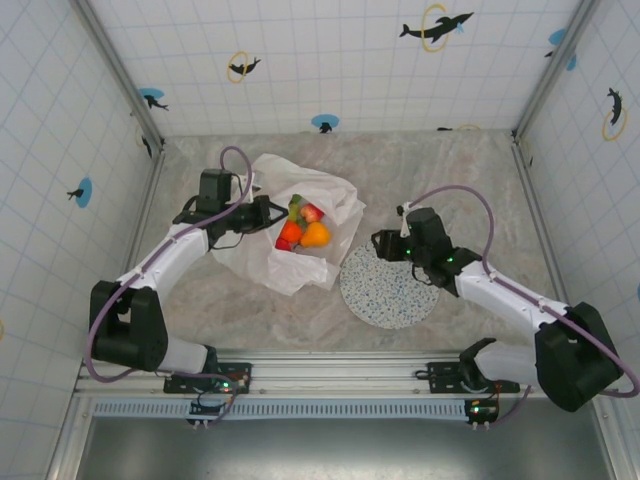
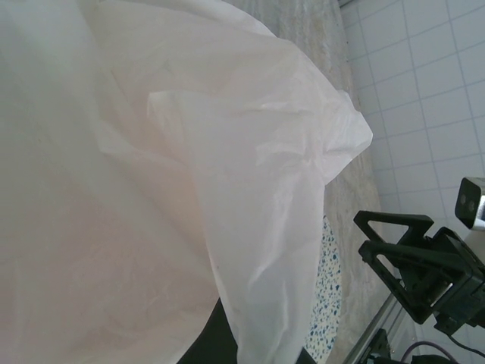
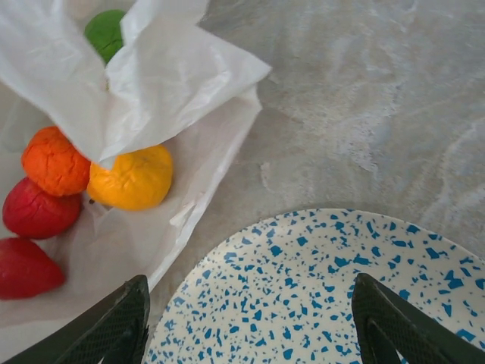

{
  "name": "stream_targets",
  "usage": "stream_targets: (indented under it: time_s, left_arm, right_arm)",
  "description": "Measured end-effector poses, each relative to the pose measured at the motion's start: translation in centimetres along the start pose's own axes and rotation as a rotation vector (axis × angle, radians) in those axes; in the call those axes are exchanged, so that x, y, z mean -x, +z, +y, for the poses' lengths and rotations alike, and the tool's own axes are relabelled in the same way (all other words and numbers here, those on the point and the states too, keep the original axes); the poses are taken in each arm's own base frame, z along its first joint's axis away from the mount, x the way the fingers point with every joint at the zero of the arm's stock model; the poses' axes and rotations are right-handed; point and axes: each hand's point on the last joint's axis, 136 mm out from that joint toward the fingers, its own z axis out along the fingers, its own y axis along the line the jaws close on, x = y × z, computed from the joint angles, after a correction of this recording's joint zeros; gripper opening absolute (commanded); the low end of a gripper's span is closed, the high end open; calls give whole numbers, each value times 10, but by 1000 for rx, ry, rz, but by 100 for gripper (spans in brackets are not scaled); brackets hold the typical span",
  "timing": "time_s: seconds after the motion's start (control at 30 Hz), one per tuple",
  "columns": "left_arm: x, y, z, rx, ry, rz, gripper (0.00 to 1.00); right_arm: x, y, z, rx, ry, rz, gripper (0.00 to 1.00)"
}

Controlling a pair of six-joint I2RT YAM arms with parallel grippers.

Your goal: Place the fruits into the plastic bag

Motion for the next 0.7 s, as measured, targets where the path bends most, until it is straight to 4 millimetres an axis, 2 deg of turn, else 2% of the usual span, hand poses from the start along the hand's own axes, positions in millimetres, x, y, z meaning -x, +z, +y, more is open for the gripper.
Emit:
stream_targets:
  time_s: [0.23,0.4,0.7]
  left_arm:
    - [0,0,1,3,0,-2,0]
    - [0,0,1,3,-1,0,0]
    - [-2,4,6,9,-12,11,0]
  right_arm:
    - [8,5,-9,-9,90,-27,74]
    - [-11,22,-13,-9,138,51,75]
    - [-25,49,0,77,222,111,77]
